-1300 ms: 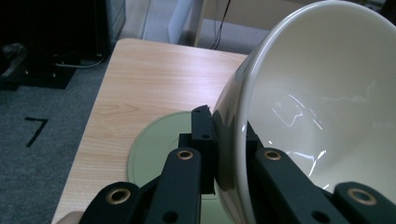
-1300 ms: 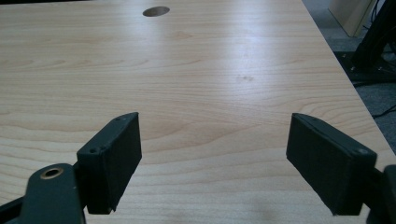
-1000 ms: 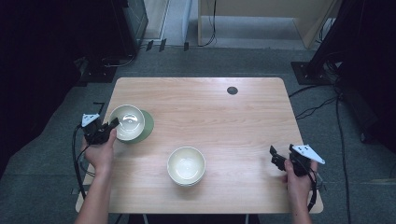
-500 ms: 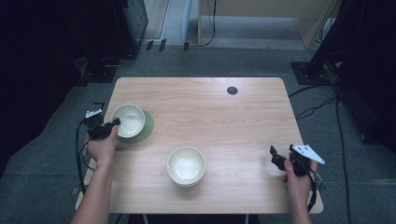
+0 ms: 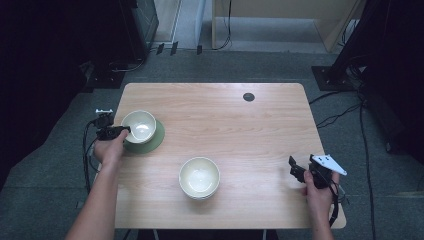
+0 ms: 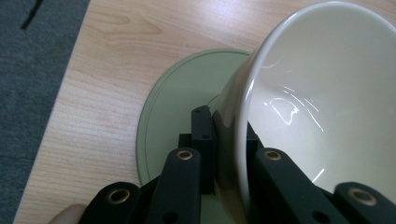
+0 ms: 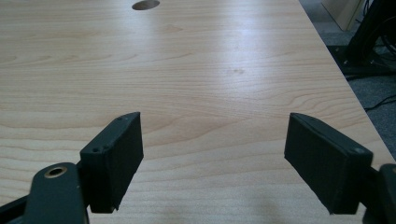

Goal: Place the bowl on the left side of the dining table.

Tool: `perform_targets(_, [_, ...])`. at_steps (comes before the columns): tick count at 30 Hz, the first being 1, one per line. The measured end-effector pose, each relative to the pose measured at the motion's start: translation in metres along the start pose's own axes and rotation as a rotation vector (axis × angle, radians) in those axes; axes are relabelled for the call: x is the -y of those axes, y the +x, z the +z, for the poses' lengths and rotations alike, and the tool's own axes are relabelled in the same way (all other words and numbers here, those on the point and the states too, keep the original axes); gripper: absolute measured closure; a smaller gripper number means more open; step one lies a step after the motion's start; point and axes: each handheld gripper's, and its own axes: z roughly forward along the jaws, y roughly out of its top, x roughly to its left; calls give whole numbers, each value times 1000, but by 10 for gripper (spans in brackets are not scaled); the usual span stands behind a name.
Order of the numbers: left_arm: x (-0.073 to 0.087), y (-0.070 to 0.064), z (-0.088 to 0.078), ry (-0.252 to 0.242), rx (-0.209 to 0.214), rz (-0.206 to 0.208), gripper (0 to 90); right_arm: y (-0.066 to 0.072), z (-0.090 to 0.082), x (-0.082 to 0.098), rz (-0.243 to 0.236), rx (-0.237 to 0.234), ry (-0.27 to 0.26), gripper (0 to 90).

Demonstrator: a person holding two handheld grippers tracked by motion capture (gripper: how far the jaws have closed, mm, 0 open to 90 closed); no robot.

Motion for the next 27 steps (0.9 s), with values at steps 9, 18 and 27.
perform_targets(9, [-1, -2, 6, -9, -54, -9, 842, 1, 1, 0, -7, -3, 3, 197])
perform_targets(18, [-1, -1, 4, -60, -33, -8, 588, 0, 1, 1, 6, -3, 4, 199])
perform_targets(27, [4, -13, -6, -130, -40, 77, 0, 0, 1, 1, 9, -2, 8, 201])
